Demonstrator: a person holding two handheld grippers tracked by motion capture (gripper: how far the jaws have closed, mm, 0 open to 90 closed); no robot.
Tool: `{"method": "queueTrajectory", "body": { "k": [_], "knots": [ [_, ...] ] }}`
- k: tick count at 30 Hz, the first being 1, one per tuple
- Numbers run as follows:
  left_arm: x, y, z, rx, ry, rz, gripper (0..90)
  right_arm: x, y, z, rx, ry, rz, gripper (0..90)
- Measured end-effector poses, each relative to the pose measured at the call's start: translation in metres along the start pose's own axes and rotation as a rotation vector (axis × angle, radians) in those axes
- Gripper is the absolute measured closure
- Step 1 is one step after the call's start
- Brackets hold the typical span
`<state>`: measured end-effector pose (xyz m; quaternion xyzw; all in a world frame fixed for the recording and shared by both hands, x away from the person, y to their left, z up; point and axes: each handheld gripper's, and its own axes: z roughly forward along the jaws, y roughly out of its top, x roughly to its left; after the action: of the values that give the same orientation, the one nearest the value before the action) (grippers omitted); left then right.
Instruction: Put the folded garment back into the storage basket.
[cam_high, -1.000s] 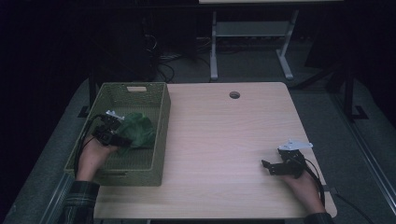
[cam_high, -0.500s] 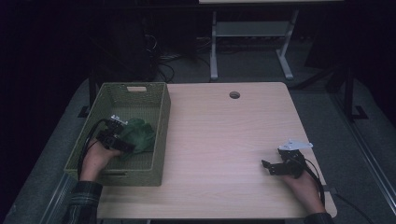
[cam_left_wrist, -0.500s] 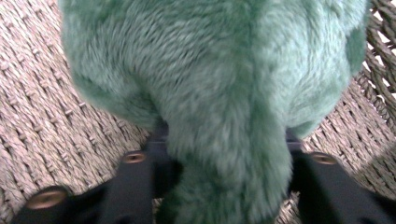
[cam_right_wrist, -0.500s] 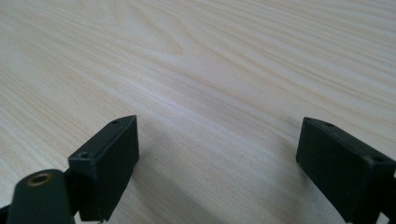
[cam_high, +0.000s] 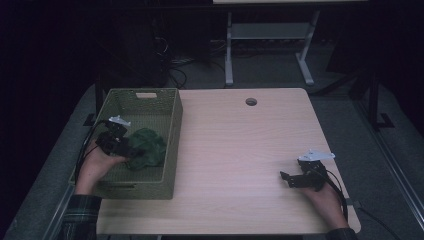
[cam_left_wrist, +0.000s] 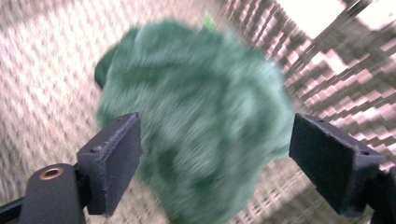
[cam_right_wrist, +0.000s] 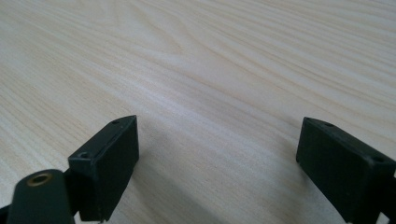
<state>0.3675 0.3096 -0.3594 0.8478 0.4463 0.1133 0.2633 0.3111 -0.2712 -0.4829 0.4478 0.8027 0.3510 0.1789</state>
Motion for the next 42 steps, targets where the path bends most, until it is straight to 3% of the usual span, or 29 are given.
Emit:
{"method": "queueTrajectory", "body": {
  "k": [10,21,30,42],
  "knots": [
    [-0.037,0.032,-0.013,-0.093,-0.033,0.055,13.5,0.000,0.000,0.000,0.000,-0.001,-0.001,12.7],
    [-0.085,0.057,-0.004,-0.172,-0.099,0.118,13.6,0.000,0.000,0.000,0.000,0.000,-0.001,12.7],
    [-0.137,0.069,0.016,-0.216,-0.151,0.175,13.6,0.000,0.000,0.000,0.000,-0.001,0.000,12.6],
    [-0.194,0.072,0.065,-0.203,-0.204,0.276,13.8,0.000,0.000,0.000,-0.001,0.001,0.000,12.6]
  ]
}}
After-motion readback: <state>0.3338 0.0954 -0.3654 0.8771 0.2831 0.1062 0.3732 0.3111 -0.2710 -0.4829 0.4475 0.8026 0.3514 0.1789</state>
